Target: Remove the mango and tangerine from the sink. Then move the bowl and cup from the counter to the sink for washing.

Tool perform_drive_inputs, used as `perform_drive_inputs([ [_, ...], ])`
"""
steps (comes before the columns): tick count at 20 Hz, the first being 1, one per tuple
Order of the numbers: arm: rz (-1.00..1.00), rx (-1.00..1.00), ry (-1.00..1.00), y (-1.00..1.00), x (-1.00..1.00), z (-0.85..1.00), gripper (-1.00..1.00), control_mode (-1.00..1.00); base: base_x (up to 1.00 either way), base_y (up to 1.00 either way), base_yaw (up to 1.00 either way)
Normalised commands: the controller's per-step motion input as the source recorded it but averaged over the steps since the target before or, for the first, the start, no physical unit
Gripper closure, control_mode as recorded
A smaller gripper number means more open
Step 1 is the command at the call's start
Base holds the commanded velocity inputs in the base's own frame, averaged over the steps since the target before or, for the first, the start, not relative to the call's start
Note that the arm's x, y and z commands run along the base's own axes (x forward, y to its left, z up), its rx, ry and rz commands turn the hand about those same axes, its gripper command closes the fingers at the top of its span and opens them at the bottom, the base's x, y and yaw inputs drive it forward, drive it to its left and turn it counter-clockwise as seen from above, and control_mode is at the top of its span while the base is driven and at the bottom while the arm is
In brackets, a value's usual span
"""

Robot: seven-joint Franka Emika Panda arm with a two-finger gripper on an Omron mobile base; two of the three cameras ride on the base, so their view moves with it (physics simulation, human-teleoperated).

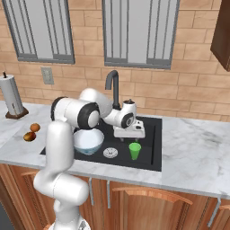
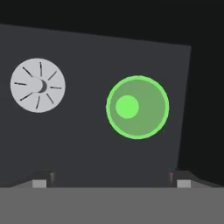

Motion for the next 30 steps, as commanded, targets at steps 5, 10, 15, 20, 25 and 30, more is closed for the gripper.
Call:
perform_drive_inputs([
  [5,0.0,0.0,0.0,0.06,-0.32,0.39,-1.0,-1.0,0.0,0.0,0.0],
  [10,0.0,0.0,0.0,0.08,-0.31,0.4,-1.0,-1.0,0.0,0.0,0.0],
  [15,0.0,0.0,0.0,0.07,-0.32,0.39,-1.0,-1.0,0.0,0.0,0.0],
  [20,0.0,0.0,-0.04,0.05,-0.35,0.34,-1.0,-1.0,0.0,0.0,0.0],
  [25,0.0,0.0,0.0,0.05,-0.35,0.29,-1.0,-1.0,0.0,0.0,0.0],
  [30,0.0,0.02,-0.01,0.06,-0.38,0.29,-1.0,-1.0,0.0,0.0,0.0],
])
